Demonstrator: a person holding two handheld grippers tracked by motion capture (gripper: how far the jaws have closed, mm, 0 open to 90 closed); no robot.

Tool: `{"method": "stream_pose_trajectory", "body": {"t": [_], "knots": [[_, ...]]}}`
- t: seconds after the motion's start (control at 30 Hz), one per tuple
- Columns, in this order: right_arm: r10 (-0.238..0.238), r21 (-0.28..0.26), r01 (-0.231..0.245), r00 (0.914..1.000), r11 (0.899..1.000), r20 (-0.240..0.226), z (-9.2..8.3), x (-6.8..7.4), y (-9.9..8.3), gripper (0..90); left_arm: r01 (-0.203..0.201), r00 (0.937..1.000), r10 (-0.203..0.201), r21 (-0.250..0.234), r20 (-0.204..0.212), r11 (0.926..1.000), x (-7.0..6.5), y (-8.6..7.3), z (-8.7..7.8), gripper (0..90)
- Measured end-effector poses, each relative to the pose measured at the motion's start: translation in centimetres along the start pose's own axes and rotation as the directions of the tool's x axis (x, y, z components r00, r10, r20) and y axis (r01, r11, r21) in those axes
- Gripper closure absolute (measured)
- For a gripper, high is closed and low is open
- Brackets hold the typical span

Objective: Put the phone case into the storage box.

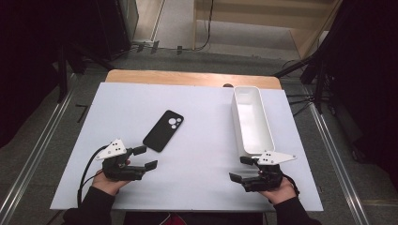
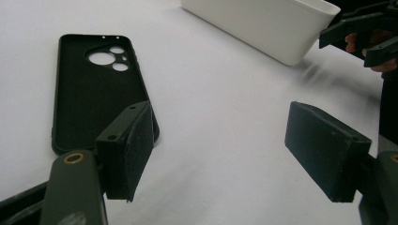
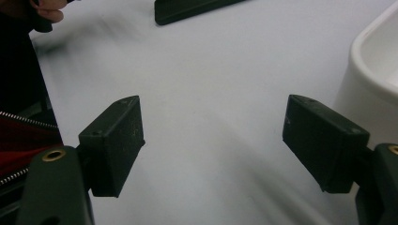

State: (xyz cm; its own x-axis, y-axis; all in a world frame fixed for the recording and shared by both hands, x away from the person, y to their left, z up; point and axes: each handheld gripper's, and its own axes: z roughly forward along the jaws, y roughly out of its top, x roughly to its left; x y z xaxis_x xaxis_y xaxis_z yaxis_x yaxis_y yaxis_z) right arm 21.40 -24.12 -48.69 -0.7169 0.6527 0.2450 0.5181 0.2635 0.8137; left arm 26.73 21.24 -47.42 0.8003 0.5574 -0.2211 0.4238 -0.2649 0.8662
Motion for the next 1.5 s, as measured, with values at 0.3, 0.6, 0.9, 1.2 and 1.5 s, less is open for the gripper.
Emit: {"method": "stream_pose_trajectory", "body": {"t": [0.3,0.6,0.9,1.2,1.5], "knots": [[0.006,-0.006,-0.006,0.9999,1.0,0.01,-0.1,0.1,0.0,19.4,0.007,0.9988,-0.008,-0.03,-0.047,0.9995,0.2,0.1,-0.3,23.8],[0.006,-0.008,-0.006,0.9999,1.0,0.013,-0.1,0.0,0.0,19.4,0.017,0.9902,-0.031,-0.105,-0.136,0.9944,0.8,0.2,-1.4,23.6],[0.003,-0.008,-0.002,0.9999,1.0,0.014,-0.1,0.0,0.0,19.4,0.004,0.9937,-0.026,-0.194,-0.109,0.9811,0.7,0.6,-1.9,12.4],[-0.002,-0.009,0.003,0.9998,1.0,0.019,-0.2,0.0,0.0,19.4,-0.024,0.9899,-0.004,-0.195,-0.142,0.9806,0.5,0.8,-1.7,12.7],[-0.011,-0.014,0.012,0.9997,1.0,0.022,-0.2,0.1,0.1,19.4,-0.034,0.9879,0.003,-0.194,-0.155,0.9803,1.0,1.2,-1.0,12.8]]}}
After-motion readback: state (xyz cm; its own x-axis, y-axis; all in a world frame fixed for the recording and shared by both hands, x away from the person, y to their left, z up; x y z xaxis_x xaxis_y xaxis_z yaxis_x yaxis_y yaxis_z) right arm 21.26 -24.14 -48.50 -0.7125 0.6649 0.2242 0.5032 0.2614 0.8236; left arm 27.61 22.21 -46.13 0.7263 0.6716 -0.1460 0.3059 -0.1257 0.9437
